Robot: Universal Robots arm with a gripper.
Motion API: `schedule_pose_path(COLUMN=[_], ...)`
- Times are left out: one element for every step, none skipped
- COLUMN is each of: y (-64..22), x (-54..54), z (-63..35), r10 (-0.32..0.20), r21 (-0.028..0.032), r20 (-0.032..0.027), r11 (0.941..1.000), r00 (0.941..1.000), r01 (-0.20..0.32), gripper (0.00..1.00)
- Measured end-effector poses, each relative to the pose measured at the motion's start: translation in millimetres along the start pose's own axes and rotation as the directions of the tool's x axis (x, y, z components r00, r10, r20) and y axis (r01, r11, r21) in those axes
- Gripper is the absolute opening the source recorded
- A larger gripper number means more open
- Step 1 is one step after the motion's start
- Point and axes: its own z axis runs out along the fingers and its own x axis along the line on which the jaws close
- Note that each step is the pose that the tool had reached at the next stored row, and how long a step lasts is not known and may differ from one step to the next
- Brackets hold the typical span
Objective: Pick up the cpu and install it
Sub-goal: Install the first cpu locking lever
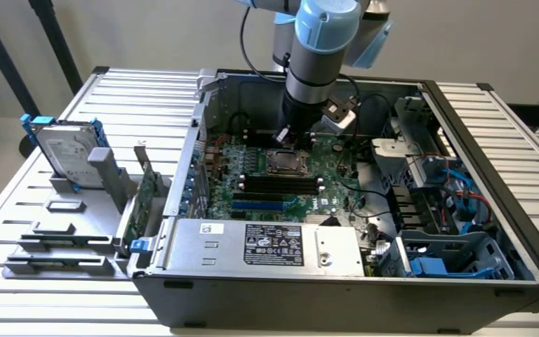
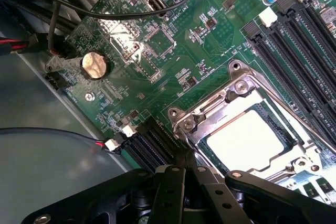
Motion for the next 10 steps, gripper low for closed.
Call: schedule_pose_path(y=[0.0,0.0,-0.1,-0.1,-0.1,0.1,0.3,0.6,0.9,1.2], x=[0.1,0.2,0.2,0.3,0.4,0.4,0.4,0.3,0.1,-0.1], z=[-0.3,-0.7,-1.3,-1.8,-2.1,-2.3,-2.4,-2.5,-2.5,-2.7], r10=[0.000,0.000,0.000,0.000,0.000,0.000,0.000,0.000,0.000,0.000], r21=[0.0001,0.0001,0.0000,0.0002,0.0003,0.0005,0.0005,0.0005,0.0007,0.0007], r20=[0.0002,0.0002,0.0006,0.0004,0.0002,0.0002,0.0002,0.0001,-0.0001,-0.0001], r11=[1.0000,1.0000,1.0000,1.0000,1.0000,1.0000,1.0000,1.0000,1.0000,1.0000], r00=[1.0000,1.0000,1.0000,1.0000,1.0000,1.0000,1.0000,1.0000,1.0000,1.0000], r01=[0.000,0.000,0.000,0.000,0.000,0.000,0.000,0.000,0.000,0.000], gripper=[0.11,0.11,0.11,0.11,0.11,0.11,0.11,0.11,0.11,0.11])
